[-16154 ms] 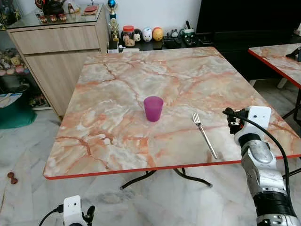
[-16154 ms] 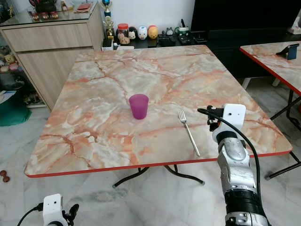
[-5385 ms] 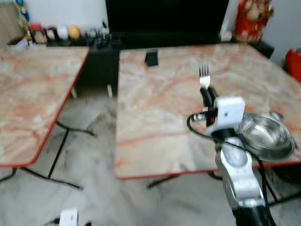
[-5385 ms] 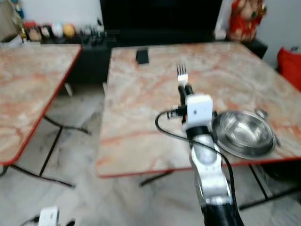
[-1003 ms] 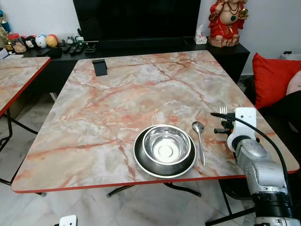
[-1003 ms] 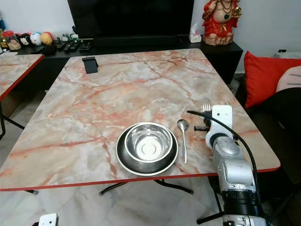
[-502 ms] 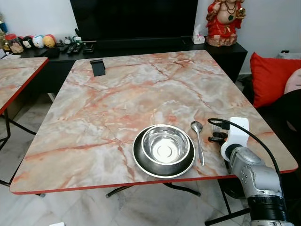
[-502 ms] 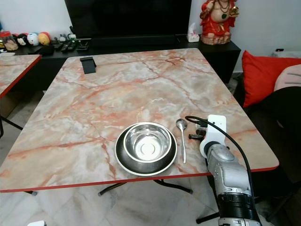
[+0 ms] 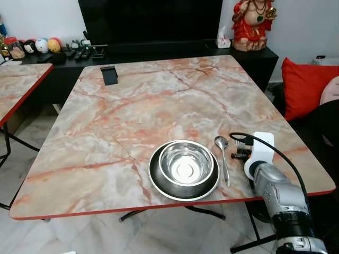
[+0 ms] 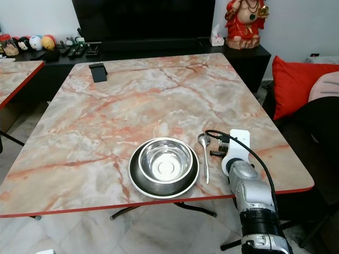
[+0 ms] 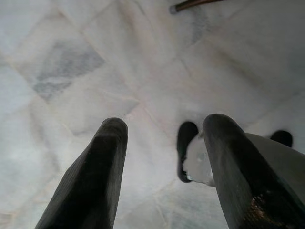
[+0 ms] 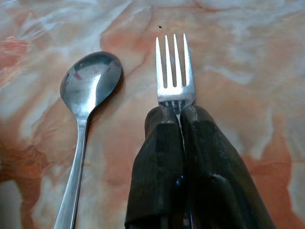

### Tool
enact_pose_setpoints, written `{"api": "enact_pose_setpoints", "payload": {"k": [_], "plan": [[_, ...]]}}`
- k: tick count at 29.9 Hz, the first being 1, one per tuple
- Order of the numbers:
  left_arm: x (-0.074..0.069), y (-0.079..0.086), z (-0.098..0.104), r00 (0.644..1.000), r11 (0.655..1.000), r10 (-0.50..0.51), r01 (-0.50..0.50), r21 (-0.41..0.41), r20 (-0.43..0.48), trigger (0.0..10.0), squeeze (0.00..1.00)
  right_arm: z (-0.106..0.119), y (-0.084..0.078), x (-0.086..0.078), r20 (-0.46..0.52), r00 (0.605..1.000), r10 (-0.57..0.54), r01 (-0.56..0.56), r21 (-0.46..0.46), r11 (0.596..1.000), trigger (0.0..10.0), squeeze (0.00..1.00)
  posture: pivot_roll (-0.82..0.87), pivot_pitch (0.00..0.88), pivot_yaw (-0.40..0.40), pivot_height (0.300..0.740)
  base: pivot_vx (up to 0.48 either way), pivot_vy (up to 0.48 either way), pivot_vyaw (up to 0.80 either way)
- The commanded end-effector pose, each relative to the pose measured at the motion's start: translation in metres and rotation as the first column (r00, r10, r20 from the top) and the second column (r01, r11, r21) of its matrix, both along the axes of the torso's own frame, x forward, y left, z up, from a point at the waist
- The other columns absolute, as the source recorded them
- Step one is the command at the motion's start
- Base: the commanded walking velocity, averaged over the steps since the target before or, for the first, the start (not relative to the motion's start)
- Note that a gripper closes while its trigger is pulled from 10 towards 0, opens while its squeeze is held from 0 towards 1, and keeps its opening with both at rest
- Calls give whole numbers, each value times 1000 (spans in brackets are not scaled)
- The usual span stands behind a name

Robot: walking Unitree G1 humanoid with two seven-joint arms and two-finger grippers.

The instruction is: Setting the table

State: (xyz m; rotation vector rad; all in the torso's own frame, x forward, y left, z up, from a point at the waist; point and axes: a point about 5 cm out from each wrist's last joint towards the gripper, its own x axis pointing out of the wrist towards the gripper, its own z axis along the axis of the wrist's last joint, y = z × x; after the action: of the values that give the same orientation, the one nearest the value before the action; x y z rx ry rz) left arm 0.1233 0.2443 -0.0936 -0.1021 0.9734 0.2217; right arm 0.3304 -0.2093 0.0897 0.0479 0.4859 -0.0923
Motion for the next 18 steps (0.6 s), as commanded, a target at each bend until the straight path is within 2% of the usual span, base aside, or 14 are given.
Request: {"api": "enact_pose_setpoints", "payload": {"k": [1,9,18], "plan": [[0,0,0,1000,1000,-17,18,17,-10,10000,0,4,3,6,21,1000,2,-1,-8,1000,10000,0,-101,0,42,707,0,0,0],[6,1,2,1000,1000,-22,22,20,15,10000,0,2,6,13,28,1000,3,-3,-8,1000,10000,0,-98,0,44,707,0,0,0],[6,3,3,1000,999,-23,23,23,19,10000,0,3,14,19,56,998,10,-10,3,1000,10000,0,-96,0,45,707,0,0,0]]}}
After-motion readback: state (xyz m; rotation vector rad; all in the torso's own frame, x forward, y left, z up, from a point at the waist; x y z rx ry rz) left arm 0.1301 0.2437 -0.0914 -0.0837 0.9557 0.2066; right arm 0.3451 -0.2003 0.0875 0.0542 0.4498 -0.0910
